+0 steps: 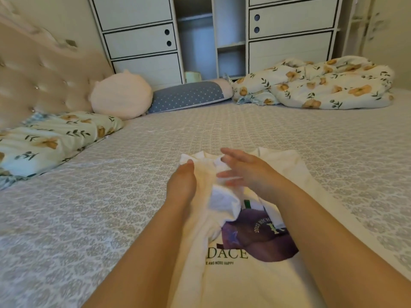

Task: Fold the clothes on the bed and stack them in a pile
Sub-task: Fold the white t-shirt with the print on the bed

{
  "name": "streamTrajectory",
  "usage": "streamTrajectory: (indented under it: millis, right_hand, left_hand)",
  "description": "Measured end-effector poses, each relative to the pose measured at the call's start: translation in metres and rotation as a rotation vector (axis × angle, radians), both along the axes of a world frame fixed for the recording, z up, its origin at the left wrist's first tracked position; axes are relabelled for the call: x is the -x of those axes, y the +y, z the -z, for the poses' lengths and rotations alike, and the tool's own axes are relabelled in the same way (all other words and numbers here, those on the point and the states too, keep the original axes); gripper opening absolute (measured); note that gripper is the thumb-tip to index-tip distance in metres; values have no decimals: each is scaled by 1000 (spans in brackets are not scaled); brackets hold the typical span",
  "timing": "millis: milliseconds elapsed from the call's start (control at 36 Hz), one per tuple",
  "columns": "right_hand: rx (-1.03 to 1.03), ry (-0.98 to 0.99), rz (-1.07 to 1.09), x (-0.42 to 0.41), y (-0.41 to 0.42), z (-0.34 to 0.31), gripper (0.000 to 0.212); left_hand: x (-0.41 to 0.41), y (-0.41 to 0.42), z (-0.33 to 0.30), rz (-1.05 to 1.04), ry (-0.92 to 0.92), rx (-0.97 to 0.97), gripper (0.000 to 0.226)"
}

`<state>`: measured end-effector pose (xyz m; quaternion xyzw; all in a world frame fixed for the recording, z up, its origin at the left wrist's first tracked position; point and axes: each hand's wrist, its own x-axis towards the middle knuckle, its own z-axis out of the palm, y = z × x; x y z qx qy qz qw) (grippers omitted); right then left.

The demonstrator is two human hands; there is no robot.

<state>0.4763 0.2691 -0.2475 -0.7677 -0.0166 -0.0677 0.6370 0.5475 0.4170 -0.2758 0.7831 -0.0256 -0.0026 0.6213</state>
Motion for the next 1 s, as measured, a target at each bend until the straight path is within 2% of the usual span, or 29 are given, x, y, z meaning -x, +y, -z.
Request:
streamTrajectory:
  millis: [28,56,139,194,250,306,389,444,500,556,611,667,722,806,889,1000]
  right_hand:
    - [-3,-41,68,-2,-3,1,28]
    - [91,-75,143,-4,-7,2,26]
    - [428,-136,250,-9,-9,11,34]
    - [689,-105,173,-10,-2,20,38]
    - [1061,38,8,-13,8,32,57]
    - [1214,201,-80,-13,14,44,77]
    - [1219,255,-39,-7,14,52,83]
    - [1199,224,17,2,16,53,83]
    - [1191,192,75,16,20,53,82]
    - [1193,189,119,35,24,55,77]
    - [1182,222,168,58,27,59,72]
    - [1180,237,257,86,32,60,69]
    - [1214,241,385,119,40,57,67]
    - [1244,326,496,173,50,49,67]
    - [1106,489,491,226,57,51,66]
    - [1063,507,461,279,68,51,60]
  left_hand:
    - [0,0,0,8,-42,-61,44]
    - [0,0,1,24,-88,-132,44]
    - [2,-6,0,97,-181,-256,45]
    - [4,-13,0,168,-198,-285,47]
    - [8,-17,3,250,-193,-316,47]
    - [10,-17,9,315,-166,-475,47]
    - [6,-15,22,351,-210,-778,48]
    - [13,-12,23,337,-225,-738,50]
    - [25,-6,23,283,-253,-566,51]
    - [40,4,21,273,-240,-516,54]
    - [58,19,23,279,-229,-633,61]
    - [78,32,24,333,-257,-939,60]
    - [109,44,27,377,-232,-1091,64]
    - [164,65,29,364,-193,-1120,81]
    - [216,87,33,359,-203,-1152,78]
    - [272,108,34,338,-196,-1169,79]
